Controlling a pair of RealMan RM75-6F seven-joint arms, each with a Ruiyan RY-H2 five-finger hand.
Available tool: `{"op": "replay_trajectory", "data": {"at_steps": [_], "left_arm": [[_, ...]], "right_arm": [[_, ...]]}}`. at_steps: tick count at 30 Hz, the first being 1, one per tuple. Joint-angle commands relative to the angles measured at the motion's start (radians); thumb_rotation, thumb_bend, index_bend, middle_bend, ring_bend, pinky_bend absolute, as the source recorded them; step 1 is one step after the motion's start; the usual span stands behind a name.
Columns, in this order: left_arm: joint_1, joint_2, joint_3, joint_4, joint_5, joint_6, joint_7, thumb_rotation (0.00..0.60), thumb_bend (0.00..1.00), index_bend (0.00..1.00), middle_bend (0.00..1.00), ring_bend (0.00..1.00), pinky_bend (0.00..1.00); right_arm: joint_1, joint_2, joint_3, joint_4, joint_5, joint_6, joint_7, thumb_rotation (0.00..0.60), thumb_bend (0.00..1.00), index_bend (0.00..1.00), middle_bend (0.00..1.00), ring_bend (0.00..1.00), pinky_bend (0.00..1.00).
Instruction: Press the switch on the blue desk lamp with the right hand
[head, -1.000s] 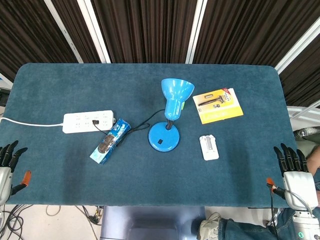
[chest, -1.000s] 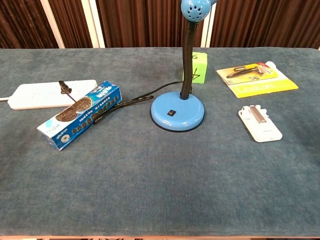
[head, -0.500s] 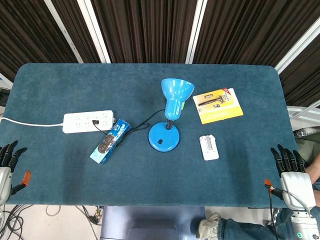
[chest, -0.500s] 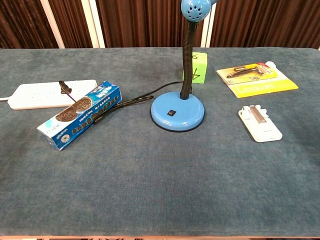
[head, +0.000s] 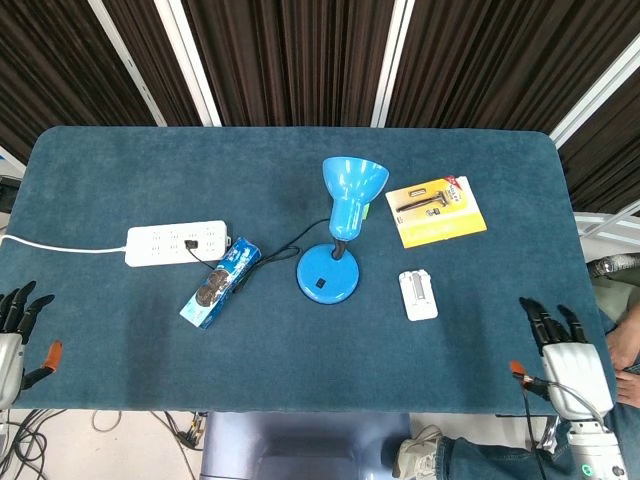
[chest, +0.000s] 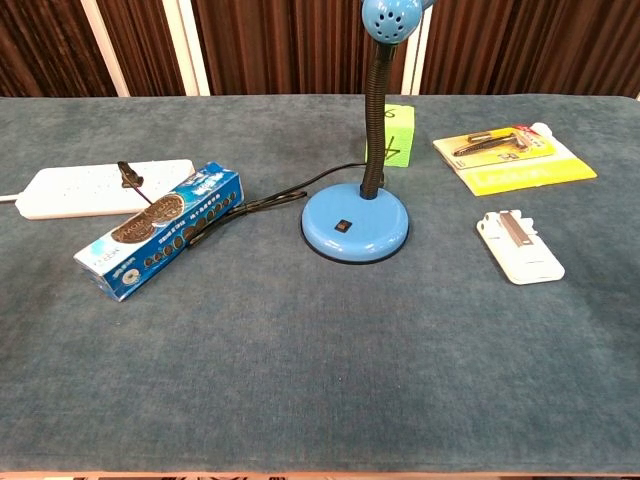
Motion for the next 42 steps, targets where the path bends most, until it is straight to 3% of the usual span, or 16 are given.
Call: {"op": "replay_trajectory", "data": {"at_steps": [1, 9, 13, 16, 33, 42], "left_arm": [[-0.001, 0.0, 0.0, -0.002, -0.001, -0.003, 0.002, 0.6, 0.41, 0.16, 0.0, 0.0, 0.0], [0.0, 0.001, -0.002, -0.007, -0.008, -0.003, 0.0, 0.6, 0.41, 0.16, 0.0, 0.0, 0.0], [0.0, 0.003, -0.004, -0.009, -0.014, -0.004, -0.002, 0.6, 0.42, 0.16, 0.0, 0.0, 0.0], [0.001, 0.004, -0.006, -0.01, -0.021, -0.006, -0.005, 0.6, 0.42, 0.16, 0.0, 0.0, 0.0], [-0.001, 0.013, -0.011, -0.019, -0.042, -0.019, -0.02, 0.6, 0.42, 0.16, 0.0, 0.0, 0.0], [0.0, 0.018, -0.013, -0.024, -0.045, -0.019, -0.03, 0.6, 0.42, 0.16, 0.0, 0.0, 0.0]], "right_arm": [[0.08, 0.06, 0.015, -0.099, 0.055, -0.147, -0.034, 0.6, 0.39, 0.0, 0.41, 0.55, 0.31], [0.228, 0.056, 0.08, -0.241, 0.197, -0.352, -0.195, 0.6, 0.66, 0.0, 0.64, 0.74, 0.46], [0.324, 0.001, 0.12, -0.28, 0.355, -0.466, -0.264, 0.6, 0.81, 0.0, 0.71, 0.8, 0.53], [0.381, -0.058, 0.138, -0.282, 0.448, -0.496, -0.33, 0.6, 0.87, 0.0, 0.74, 0.82, 0.57], [0.67, -0.456, 0.202, -0.138, 0.86, -0.44, -0.638, 0.6, 0.88, 0.0, 0.77, 0.84, 0.74], [0.775, -0.555, 0.239, -0.05, 1.026, -0.372, -0.718, 0.6, 0.88, 0.0, 0.77, 0.85, 0.8]]}}
